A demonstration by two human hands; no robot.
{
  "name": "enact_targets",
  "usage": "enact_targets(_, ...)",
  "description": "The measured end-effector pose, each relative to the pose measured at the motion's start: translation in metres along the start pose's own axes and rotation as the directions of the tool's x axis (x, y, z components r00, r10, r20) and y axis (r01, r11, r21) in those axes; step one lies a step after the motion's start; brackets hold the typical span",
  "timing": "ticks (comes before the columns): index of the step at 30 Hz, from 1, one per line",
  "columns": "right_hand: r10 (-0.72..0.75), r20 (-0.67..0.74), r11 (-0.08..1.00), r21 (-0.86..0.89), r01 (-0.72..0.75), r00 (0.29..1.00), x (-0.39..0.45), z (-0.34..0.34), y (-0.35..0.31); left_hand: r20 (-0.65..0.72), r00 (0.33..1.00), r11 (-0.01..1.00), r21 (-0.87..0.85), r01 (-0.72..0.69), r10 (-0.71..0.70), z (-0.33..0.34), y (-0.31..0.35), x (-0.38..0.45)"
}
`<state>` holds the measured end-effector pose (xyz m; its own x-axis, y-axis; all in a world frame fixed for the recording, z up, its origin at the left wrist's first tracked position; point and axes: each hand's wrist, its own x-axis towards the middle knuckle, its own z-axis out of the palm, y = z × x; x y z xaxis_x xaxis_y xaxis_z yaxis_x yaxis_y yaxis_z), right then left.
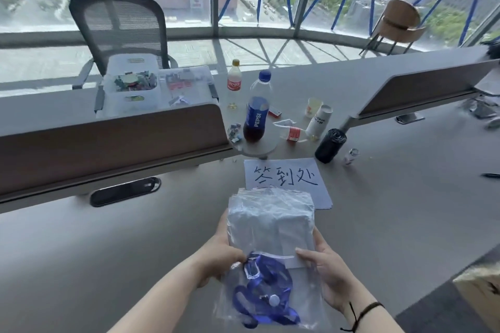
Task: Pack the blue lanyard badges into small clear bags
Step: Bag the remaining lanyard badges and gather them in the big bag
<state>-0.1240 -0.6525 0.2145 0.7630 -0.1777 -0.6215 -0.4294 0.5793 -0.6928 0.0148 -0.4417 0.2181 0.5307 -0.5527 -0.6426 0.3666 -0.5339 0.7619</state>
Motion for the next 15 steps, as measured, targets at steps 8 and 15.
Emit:
enact_targets(8,-0.034,-0.042,0.992,-0.127,0.029,0.999,0.046,-0.077,-0.057,-0.023,1.000,1.000,-0.024,-0.017,0.016,0.045,0.044,0.072)
enact_targets(15,0.036,-0.076,0.984,-0.174,-0.049,0.996,0.108,-0.132,-0.054,-0.118,0.993,0.998,-0.063,0.019,-0.026,0.085,0.029,0.135)
